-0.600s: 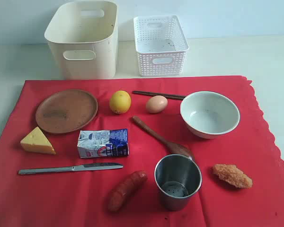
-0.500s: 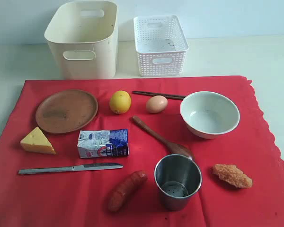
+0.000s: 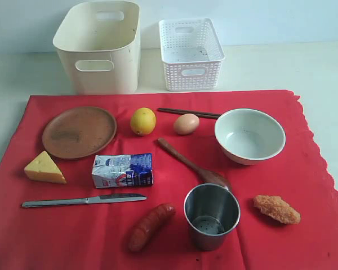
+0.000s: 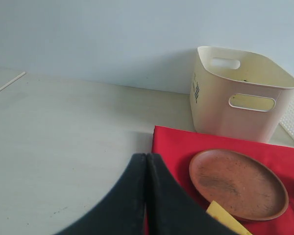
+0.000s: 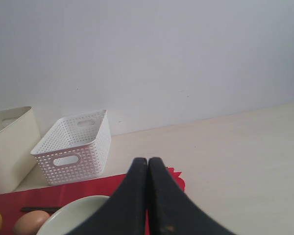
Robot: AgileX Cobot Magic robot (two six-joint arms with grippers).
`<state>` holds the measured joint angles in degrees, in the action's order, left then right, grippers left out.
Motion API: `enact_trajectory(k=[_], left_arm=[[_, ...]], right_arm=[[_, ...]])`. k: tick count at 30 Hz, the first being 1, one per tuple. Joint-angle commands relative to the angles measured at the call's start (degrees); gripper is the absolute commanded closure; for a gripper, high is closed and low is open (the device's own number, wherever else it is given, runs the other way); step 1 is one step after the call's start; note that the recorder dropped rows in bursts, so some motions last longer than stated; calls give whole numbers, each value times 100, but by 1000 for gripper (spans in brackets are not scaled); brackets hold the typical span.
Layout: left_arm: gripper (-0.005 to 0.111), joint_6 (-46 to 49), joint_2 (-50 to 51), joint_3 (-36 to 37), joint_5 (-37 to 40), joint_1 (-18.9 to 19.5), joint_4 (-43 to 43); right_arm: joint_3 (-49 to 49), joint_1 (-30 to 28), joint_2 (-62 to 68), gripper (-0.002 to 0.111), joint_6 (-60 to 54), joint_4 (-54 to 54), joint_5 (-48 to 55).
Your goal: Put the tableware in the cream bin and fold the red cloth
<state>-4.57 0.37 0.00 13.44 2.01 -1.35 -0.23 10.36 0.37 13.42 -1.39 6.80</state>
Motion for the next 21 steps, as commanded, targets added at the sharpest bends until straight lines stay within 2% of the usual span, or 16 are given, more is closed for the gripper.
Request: enact_trajectory(k=[1,10,21], left_arm=[[105,-21,-37,0,-66,11,-27],[105,-21,-37,0,-66,11,-27],[105,-21,-37,0,-66,11,-27]], right_arm=[[23,-32,-37,108,-36,-50,-99],[23,-32,-37,108,-25,-50,-279],[23,-32,-37,108,505,-50,-1762]])
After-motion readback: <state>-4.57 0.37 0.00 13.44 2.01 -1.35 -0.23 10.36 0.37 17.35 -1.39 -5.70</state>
